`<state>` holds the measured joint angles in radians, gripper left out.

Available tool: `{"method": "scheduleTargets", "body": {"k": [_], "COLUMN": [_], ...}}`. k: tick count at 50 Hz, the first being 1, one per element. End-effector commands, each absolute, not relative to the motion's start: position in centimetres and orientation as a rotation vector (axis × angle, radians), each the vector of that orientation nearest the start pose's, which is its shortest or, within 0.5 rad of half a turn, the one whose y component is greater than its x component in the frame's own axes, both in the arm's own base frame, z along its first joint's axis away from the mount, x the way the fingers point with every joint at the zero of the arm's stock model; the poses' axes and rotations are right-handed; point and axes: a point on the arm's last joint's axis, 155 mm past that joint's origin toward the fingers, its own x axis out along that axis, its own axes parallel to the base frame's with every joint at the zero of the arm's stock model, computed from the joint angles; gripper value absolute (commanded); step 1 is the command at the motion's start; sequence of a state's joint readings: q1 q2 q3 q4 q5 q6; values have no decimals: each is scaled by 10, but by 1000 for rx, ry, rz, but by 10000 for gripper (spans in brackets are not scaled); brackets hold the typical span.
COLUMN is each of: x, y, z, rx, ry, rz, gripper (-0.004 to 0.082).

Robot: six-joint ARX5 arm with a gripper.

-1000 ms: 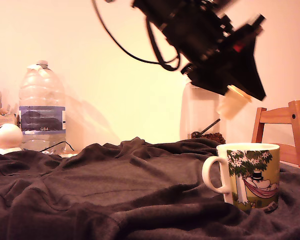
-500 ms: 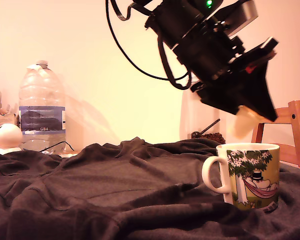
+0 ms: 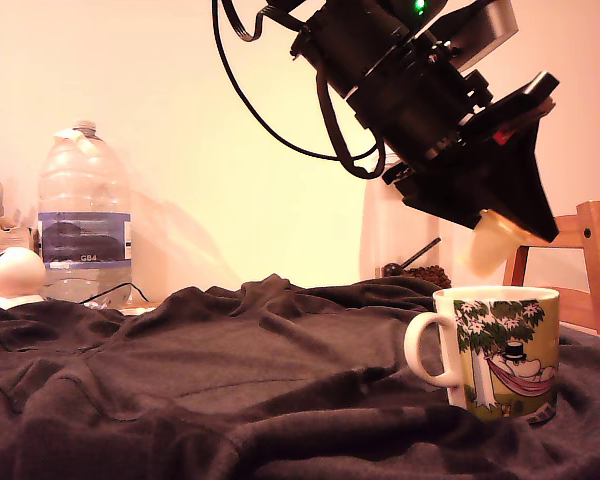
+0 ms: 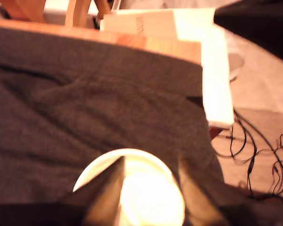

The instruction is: Pick up the coffee capsules from the table one by one and drop them inside the nearest coffee cup

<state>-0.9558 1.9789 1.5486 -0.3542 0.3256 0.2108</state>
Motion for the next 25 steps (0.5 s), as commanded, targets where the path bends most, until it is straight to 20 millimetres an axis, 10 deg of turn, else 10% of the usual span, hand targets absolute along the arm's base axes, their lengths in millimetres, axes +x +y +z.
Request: {"method": "scheduleTargets", "body": {"k": [1,19,25], "x": [265,265,264], "y": [-484,-494,-497], "z": [118,122,125], "rx": [418,372,354], "ry": [674,597,557], "rz": [-1303,-1342,-1359], "gripper": [629,632,515]}}
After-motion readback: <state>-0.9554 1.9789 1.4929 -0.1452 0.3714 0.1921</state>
